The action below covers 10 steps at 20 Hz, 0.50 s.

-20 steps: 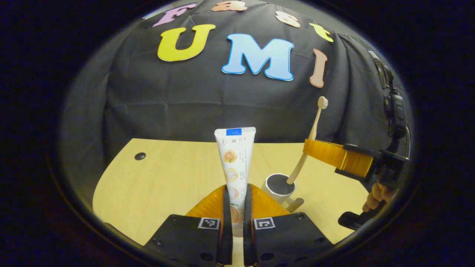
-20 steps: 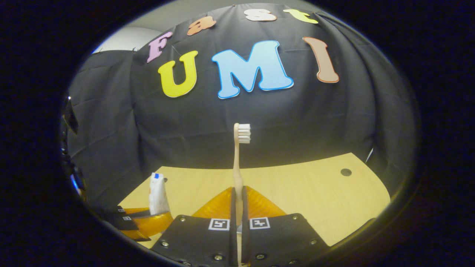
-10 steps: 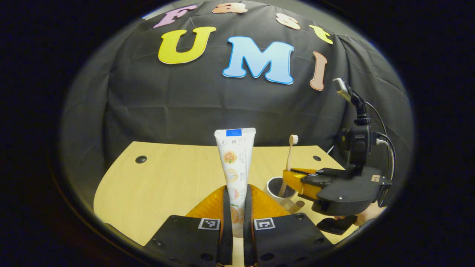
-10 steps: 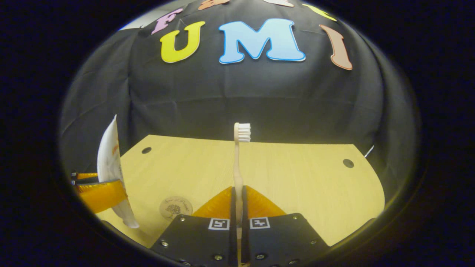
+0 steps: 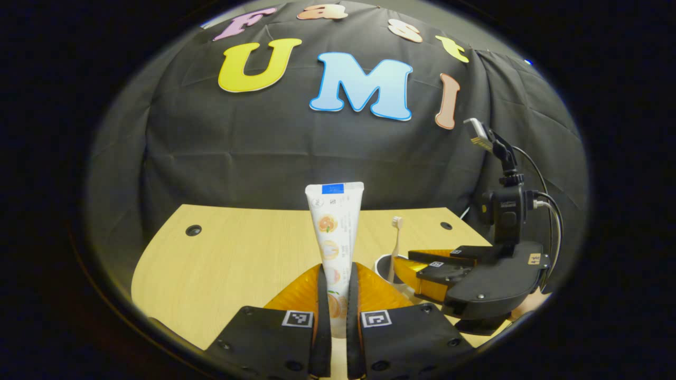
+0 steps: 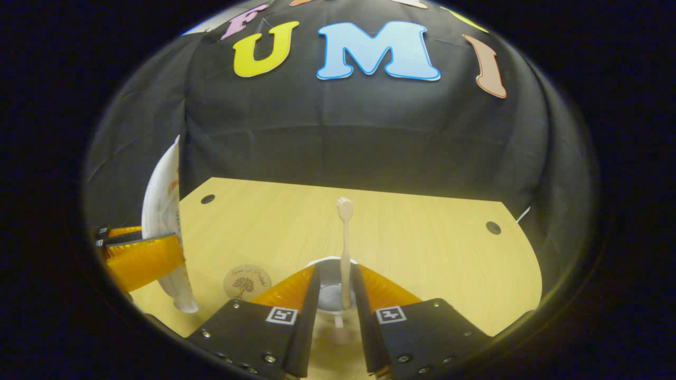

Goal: Put the toothbrush and toothpaste on the desktop into the cup, then pick up the cup and place it on the coaster on the desktop.

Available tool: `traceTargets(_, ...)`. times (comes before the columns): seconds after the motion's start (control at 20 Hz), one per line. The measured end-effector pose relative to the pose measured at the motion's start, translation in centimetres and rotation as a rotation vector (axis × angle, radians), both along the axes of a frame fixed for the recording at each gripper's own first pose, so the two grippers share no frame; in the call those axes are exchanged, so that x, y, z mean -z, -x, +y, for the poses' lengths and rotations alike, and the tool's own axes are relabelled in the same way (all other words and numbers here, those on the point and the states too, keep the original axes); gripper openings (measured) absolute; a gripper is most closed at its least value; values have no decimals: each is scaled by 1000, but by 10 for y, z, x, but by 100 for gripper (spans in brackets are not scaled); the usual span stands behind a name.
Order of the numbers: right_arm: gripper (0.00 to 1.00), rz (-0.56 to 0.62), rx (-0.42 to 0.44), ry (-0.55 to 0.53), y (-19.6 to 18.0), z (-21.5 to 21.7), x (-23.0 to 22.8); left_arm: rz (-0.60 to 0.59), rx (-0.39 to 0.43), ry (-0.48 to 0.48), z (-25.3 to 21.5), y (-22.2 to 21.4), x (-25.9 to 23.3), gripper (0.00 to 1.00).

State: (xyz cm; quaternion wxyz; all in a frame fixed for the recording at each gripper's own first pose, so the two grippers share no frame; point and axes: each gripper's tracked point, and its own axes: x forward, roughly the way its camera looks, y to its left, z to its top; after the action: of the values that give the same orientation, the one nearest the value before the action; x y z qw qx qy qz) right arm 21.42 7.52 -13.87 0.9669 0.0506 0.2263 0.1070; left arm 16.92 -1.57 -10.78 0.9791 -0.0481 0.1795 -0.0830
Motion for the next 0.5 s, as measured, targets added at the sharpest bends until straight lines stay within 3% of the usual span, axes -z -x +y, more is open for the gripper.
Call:
traceTargets(0.35,72,-89,62,-46,22,-24,-39,-38,25,20,-9,-17,-3,18)
traceTargets(0.5,74,-136,126,-60,37,-50,-59,-66,49,31,-20,-28,-5,17)
